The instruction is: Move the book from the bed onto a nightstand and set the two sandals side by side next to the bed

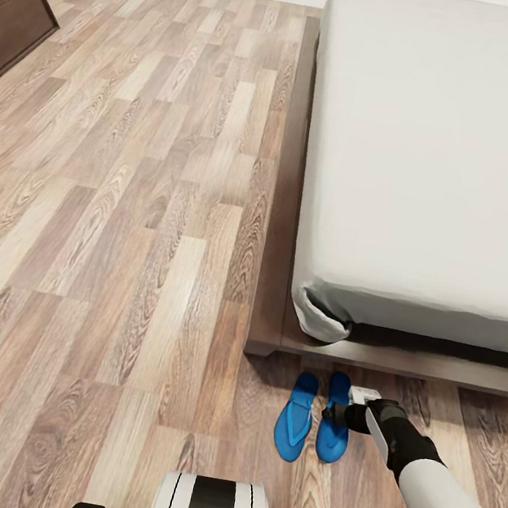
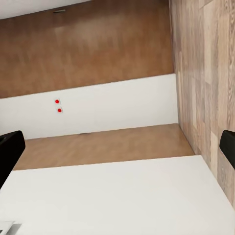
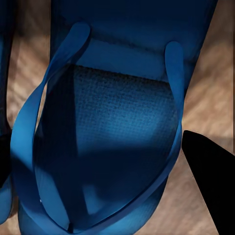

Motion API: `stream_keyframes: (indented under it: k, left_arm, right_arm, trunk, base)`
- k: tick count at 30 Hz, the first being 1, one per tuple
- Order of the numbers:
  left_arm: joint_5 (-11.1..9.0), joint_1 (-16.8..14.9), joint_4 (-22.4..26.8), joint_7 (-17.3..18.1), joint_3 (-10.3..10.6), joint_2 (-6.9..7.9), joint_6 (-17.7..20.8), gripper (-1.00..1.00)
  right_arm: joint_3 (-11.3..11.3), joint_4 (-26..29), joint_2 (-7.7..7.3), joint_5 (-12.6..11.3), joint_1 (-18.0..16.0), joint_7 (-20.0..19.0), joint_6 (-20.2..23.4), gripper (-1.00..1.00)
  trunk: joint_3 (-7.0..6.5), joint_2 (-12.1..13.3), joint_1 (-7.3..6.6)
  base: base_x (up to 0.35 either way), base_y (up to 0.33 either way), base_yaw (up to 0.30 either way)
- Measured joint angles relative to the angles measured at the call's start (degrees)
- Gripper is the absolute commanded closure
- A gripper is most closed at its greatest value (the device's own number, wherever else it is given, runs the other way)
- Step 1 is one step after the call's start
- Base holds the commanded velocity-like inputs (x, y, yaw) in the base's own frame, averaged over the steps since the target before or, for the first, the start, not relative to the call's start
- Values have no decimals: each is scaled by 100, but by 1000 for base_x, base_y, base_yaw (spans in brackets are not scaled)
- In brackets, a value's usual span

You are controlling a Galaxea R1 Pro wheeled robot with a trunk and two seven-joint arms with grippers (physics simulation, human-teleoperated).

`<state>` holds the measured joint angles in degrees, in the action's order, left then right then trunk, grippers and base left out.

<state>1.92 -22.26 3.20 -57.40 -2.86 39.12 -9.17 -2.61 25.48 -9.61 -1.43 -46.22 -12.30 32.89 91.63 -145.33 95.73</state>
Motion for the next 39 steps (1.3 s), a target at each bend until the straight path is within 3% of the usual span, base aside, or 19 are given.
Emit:
stream_keyframes:
  k: [39]
  left_arm:
    - [5, 0, 0, -6, 1, 0, -1, -100]
  right_arm:
    - [16, 7, 18, -11, -5, -62, -2, 100]
  trunk:
    - [177, -11, 19]
  base:
    - [0, 0, 0]
